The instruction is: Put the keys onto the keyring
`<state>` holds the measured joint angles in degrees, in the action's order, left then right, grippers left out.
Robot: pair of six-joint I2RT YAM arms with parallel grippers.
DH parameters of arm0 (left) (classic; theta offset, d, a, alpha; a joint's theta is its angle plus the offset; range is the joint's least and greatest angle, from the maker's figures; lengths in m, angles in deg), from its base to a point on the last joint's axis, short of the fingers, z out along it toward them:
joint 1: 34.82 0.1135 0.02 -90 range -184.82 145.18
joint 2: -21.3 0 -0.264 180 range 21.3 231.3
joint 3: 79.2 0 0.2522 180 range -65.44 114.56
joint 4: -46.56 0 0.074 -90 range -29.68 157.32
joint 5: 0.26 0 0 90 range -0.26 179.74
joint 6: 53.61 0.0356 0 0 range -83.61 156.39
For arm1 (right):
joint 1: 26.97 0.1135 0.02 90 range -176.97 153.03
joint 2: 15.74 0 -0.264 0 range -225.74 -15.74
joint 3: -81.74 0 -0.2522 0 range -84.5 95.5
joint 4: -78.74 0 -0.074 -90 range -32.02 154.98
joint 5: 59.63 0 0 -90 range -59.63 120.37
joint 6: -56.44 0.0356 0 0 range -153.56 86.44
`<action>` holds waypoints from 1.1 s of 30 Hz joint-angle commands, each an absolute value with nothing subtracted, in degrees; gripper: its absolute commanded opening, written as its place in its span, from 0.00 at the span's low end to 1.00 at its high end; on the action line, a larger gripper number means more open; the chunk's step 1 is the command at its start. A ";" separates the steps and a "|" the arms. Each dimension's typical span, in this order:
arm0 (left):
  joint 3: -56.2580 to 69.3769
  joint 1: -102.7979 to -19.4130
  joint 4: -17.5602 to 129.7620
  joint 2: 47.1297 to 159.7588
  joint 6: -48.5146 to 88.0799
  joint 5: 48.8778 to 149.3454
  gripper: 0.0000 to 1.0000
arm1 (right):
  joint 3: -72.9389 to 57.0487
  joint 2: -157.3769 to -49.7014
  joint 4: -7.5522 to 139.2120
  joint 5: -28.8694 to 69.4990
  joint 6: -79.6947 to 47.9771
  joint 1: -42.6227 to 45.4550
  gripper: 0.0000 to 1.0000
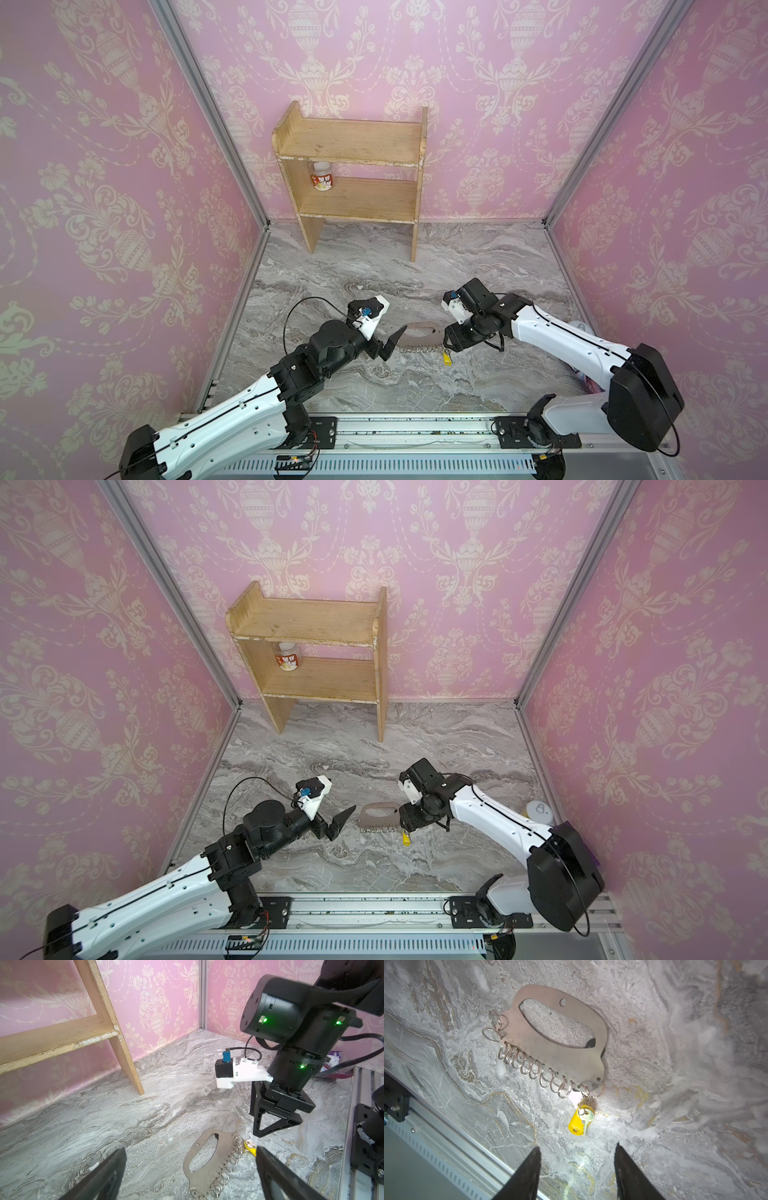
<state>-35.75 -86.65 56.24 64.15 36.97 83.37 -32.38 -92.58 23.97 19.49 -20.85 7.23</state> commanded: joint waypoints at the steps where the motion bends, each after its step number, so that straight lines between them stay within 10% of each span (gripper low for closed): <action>1: -35.71 -85.99 56.10 64.74 36.85 81.49 0.99 | -32.00 -90.71 22.88 22.49 -19.19 6.57 0.63; 17: -33.79 -72.01 57.94 71.26 38.37 67.64 0.99 | -37.62 -76.68 37.38 29.94 -24.51 -5.03 1.00; 33: -42.38 -49.41 35.66 82.98 40.73 66.61 0.99 | -49.28 -78.22 66.00 45.25 -34.77 -13.20 1.00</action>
